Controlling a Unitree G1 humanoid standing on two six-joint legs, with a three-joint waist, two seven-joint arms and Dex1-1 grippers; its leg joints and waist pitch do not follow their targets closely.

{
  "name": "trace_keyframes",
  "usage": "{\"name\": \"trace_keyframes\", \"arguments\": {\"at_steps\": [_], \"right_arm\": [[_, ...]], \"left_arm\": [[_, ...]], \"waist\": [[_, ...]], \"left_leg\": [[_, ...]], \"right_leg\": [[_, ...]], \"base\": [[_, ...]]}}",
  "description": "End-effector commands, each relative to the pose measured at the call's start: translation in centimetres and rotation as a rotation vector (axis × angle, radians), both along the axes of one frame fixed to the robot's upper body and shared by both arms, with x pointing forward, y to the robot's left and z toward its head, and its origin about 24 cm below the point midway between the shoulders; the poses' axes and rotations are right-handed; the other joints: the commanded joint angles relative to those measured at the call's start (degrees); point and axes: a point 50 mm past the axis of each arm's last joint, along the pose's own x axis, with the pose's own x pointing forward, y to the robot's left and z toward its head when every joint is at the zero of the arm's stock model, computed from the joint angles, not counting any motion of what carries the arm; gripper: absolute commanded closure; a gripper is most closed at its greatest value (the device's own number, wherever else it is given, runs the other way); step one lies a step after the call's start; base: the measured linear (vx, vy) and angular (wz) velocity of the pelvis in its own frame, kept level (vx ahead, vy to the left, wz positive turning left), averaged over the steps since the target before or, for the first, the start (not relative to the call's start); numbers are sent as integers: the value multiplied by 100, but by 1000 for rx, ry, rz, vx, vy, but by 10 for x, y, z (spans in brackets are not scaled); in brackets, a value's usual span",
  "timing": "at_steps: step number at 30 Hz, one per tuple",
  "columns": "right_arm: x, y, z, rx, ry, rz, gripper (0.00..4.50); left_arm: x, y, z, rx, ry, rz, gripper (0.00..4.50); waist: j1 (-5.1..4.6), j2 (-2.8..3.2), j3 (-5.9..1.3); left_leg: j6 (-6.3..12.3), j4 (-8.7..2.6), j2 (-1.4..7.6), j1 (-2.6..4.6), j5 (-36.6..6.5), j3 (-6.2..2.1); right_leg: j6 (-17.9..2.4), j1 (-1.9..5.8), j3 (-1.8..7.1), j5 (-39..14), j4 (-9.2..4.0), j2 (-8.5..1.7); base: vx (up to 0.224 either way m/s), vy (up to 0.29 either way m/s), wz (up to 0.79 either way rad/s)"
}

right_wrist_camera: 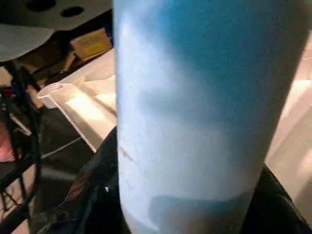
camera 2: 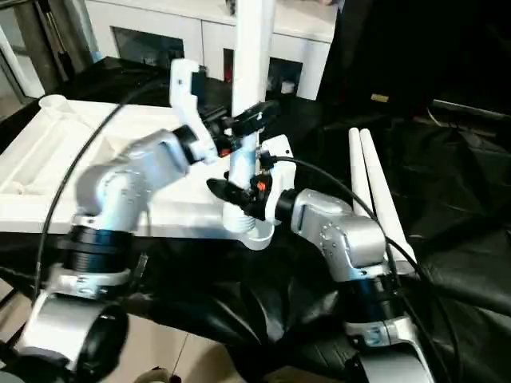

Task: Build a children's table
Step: Pick table leg

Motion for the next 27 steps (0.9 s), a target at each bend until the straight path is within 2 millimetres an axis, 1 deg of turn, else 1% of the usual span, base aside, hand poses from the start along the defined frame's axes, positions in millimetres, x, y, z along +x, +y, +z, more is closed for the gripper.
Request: {"name": "trace_keyframes", "arguments": {"at_steps": [1, 5, 6, 7, 8, 10, 11, 12, 13, 14, 15, 16, 17, 18, 19, 20, 22, 23, 25, 27], "right_arm": [[1, 5, 14, 29, -79, 13, 257], [4, 4, 15, 32, -94, -14, 257], [4, 3, 16, 44, -96, -11, 222], [4, 3, 16, 44, -96, -11, 201], [4, 2, 16, 55, -85, -7, 187], [1, -5, 17, 78, -55, 38, 181], [0, -7, 18, 72, -72, 54, 153], [-1, -9, 19, 60, -99, 72, 145], [-4, -14, 20, 65, -98, 114, 143], [-4, -15, 21, 66, -98, 119, 143], [-6, -18, 21, 72, -93, 142, 143], [-7, -20, 22, 76, -90, 156, 143], [-10, -24, 22, 83, -76, 198, 143], [-10, -24, 22, 83, -76, 199, 143], [-12, -26, 22, 78, -69, 226, 143], [-15, -28, 21, 70, -64, 250, 143], [-18, -30, 19, 59, -47, 293, 143], [-20, -30, 18, 56, -41, 305, 143], [-22, -31, 18, 47, -41, 322, 143], [-24, -30, 15, 34, -35, 339, 171]], "left_arm": [[9, 18, 8, -27, -16, 130, 250], [5, 15, 11, -68, -24, 88, 259], [3, 13, 12, -72, -29, 71, 260], [3, 13, 12, -72, -29, 71, 261], [1, 12, 12, -85, -31, 50, 261], [-2, 10, 14, -123, -36, -46, 261], [-3, 10, 14, -124, -46, -78, 264], [-4, 11, 14, -116, -52, -105, 265], [-7, 11, 15, -114, -60, -173, 265], [-7, 11, 15, -114, -60, -183, 265], [-10, 12, 16, -135, -60, -230, 265], [-12, 12, 17, -151, -60, -259, 265], [-15, 14, 18, -181, -55, -331, 265], [-15, 14, 18, -180, -55, -333, 265], [-16, 15, 18, -177, -58, -368, 265], [-18, 16, 17, -178, -59, -407, 265], [-22, 17, 16, -175, -80, -484, 265], [-23, 17, 16, -172, -87, -504, 265], [-23, 17, 17, -171, -98, -517, 265], [-24, 16, 21, -188, -107, -538, 265]], "waist": [[14, -45, -456], [7, -16, -451], [8, -16, -451], [9, -17, -451], [6, -17, -449], [14, -23, -449], [18, -14, -451], [24, -7, -452], [28, -5, -454], [38, -8, -455], [45, -16, -454], [54, -14, -456], [56, -26, -458], [59, -29, -459], [52, -43, -450], [61, -40, -448], [59, -47, -445], [54, -44, -441], [41, -43, -441], [47, -32, -448]], "left_leg": [[48, -352, 192, 30, -514, -55], [40, -351, 197, 40, -538, -56], [37, -352, 201, 40, -550, -58], [39, -353, 202, 39, -557, -56], [42, -350, 198, 36, -594, -52], [69, -350, 186, 43, -608, -52], [85, -350, 191, 42, -586, -52], [84, -350, 193, 49, -585, -55], [105, -343, 194, 58, -563, -44], [115, -344, 198, 60, -545, -45], [126, -348, 200, 53, -525, -47], [136, -344, 198, 50, -492, -45], [163, -335, 186, 47, -469, -40], [182, -333, 185, 46, -460, -36], [205, -335, 189, 33, -492, -36], [206, -333, 186, 34, -516, -37], [193, -340, 190, 41, -539, -39], [176, -342, 190, 37, -549, -42], [153, -343, 198, 44, -566, -44], [125, -338, 202, 43, -546, -43]], "right_leg": [[-798, 379, 309, -927, -437, -463], [-823, 366, 308, -914, -438, -459], [-835, 369, 310, -895, -433, -462], [-838, 369, 310, -890, -437, -462], [-850, 371, 310, -874, -437, -463], [-857, 383, 306, -906, -446, -463], [-863, 374, 304, -894, -441, -451], [-855, 372, 301, -884, -437, -448], [-877, 363, 307, -814, -431, -444], [-887, 365, 309, -788, -424, -448], [-895, 372, 310, -757, -418, -448], [-940, 376, 309, -712, -406, -455], [-978, 388, 308, -669, -403, -449], [-1002, 389, 311, -651, -398, -452], [-1005, 385, 306, -713, -414, -456], [-982, 389, 304, -870, -427, -465], [-939, 386, 302, -992, -440, -462], [-895, 388, 302, -1075, -443, -459], [-883, 374, 302, -1115, -447, -463], [-899, 378, 306, -1066, -440, -464]], "base": [[0, 0, 0], [0, 0, 0], [0, 0, 0], [0, 0, 0], [0, 0, 0], [0, 0, 0], [0, 0, 0], [0, 0, 0], [0, 0, 0], [0, 0, 0], [0, 0, 0], [0, 0, 0], [0, 0, 0], [0, 0, 0], [0, 0, 0], [0, 0, 0], [0, 0, 0], [0, 0, 0], [0, 0, 0], [0, 0, 0]]}}
